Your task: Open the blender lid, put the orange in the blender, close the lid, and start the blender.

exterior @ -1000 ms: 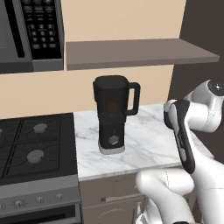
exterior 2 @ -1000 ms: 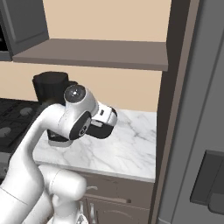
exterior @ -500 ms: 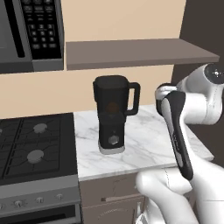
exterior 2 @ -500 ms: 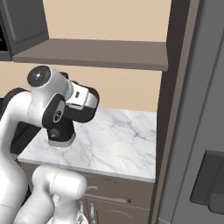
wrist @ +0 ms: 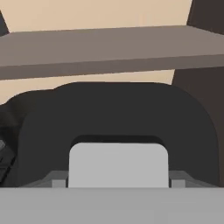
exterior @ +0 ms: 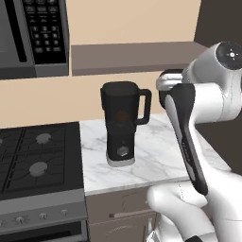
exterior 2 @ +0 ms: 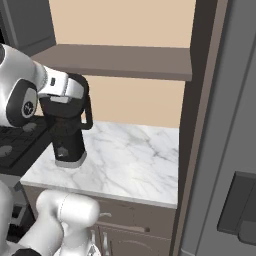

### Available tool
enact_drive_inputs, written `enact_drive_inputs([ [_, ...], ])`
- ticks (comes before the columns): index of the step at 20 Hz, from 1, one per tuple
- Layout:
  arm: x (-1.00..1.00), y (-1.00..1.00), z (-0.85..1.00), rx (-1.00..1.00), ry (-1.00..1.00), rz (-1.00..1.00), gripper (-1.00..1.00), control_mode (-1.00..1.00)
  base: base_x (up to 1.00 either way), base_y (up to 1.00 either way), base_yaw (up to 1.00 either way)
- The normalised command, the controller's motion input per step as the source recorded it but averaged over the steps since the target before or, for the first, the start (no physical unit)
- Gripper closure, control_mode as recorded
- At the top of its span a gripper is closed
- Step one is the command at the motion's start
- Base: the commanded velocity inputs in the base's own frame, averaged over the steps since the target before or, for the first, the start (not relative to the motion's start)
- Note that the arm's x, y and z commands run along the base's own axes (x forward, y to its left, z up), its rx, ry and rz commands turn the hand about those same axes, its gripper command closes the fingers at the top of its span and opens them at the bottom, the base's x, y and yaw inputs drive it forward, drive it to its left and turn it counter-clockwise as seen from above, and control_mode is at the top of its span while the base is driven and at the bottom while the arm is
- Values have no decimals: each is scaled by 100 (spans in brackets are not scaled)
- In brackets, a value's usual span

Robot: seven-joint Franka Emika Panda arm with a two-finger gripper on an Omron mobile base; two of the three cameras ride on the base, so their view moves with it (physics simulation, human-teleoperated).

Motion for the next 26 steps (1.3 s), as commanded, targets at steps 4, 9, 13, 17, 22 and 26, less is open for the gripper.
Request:
enact_drive_inputs([
  [4,-10,67,52,-1,0,3,100,-100,0,0,0],
  [9,0,54,17,0,0,3,100,-100,0,0,0],
  [13,26,33,0,1,8,3,100,-100,0,0,0],
  [17,45,18,0,1,13,4,100,-100,0,0,0],
  [22,43,13,0,0,7,3,100,-100,0,0,0],
  [26,40,14,-1,0,1,3,100,-100,0,0,0],
])
